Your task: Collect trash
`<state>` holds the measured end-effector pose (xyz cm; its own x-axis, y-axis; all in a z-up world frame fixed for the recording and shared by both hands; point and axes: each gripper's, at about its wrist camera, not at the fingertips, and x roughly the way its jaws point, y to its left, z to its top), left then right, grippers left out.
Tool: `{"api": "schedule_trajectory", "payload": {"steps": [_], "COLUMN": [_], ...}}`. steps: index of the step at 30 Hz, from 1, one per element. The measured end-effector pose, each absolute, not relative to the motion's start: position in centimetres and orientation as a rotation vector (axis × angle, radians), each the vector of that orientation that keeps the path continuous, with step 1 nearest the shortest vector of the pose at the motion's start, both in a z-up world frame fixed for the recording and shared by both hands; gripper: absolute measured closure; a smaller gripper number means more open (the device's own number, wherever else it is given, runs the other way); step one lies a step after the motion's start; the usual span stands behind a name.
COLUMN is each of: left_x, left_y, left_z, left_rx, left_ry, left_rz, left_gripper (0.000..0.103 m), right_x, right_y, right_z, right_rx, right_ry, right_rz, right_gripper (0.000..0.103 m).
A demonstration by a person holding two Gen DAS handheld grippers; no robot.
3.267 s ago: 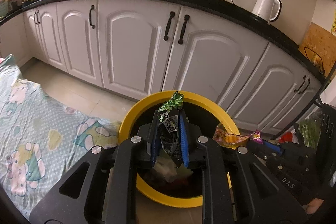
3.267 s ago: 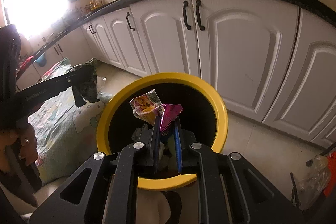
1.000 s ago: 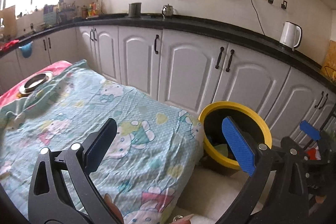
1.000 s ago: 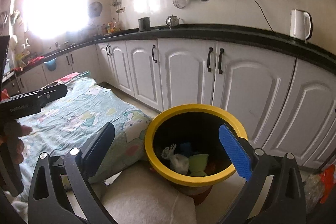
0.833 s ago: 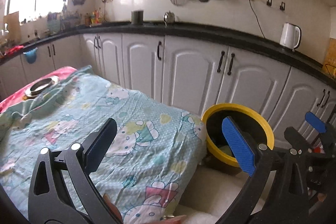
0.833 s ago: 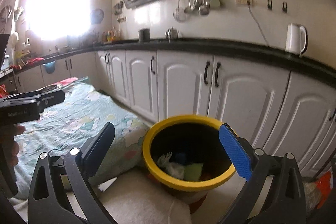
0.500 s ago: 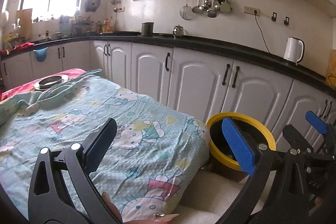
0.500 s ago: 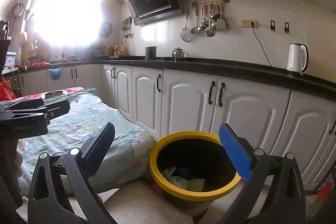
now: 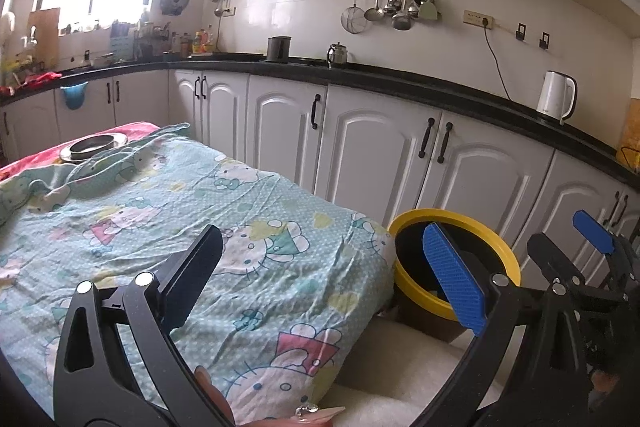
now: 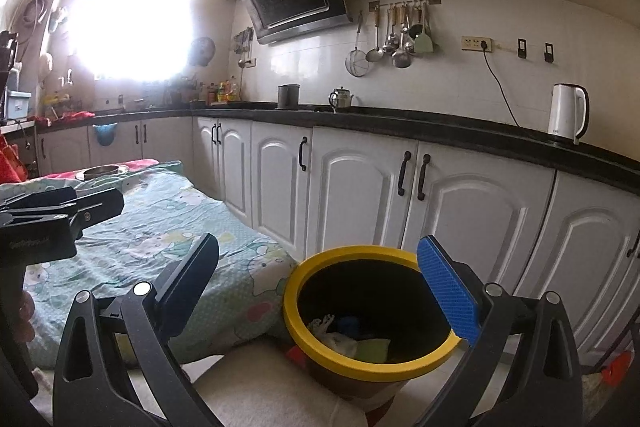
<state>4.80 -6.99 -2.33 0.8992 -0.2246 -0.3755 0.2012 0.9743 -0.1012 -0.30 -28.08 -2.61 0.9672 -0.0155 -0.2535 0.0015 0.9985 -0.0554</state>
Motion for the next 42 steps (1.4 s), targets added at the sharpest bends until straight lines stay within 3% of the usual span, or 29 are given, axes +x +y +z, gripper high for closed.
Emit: {"api": "schedule_trajectory", "payload": {"steps": [42], "left_x": [4.55], "left_y": [-7.00], "left_z": [-2.35], "left_rx": [-0.054], "left_ry": [0.390], "left_rz": [-0.218], "left_gripper": [0.011], "right_x": [-0.31], "right_y": [-28.17], "right_z": [-2.52], "right_rx": [-0.050], "right_ry": [0.257], "right_rz": [-0.019], "right_gripper": [0.006]}}
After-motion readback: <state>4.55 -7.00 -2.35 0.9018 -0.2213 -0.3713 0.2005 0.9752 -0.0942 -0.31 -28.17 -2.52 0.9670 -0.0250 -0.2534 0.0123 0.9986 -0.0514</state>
